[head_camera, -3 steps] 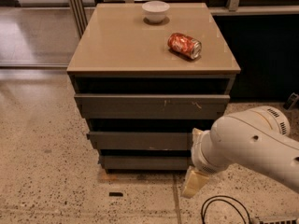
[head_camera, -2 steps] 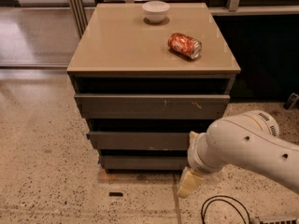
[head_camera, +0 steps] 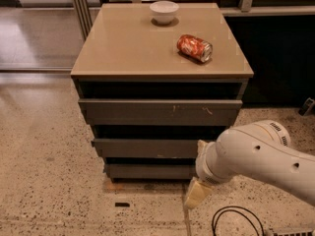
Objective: Open middle drawer
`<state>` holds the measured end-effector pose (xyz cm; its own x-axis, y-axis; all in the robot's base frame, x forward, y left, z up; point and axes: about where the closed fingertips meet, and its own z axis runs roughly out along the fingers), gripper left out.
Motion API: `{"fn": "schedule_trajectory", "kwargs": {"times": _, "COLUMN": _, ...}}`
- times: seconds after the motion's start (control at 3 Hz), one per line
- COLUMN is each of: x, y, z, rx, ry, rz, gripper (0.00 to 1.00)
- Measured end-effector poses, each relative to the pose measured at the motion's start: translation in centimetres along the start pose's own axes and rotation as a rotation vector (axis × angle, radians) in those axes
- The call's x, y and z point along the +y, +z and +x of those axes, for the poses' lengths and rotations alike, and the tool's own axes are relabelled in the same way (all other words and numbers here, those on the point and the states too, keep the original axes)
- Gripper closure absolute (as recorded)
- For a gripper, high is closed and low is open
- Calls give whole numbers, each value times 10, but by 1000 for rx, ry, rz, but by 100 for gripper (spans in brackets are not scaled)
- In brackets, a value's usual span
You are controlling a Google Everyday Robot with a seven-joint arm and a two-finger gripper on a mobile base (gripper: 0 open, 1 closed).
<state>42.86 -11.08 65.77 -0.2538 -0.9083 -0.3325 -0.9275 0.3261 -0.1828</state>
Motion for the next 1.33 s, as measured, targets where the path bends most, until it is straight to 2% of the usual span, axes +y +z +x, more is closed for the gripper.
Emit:
{"fn": "schedule_trajectory", "kwargs": {"times": 0.67, "x": 2, "y": 54, "z": -6, "rx": -52, "ry": 3, "rz": 2, "gripper": 0}}
{"fn": "schedule_trajectory", "kwargs": {"times": 1.33, "x": -12, "y": 98, "z": -6, "rx": -112, "ry": 67, "rz": 12, "gripper": 0}}
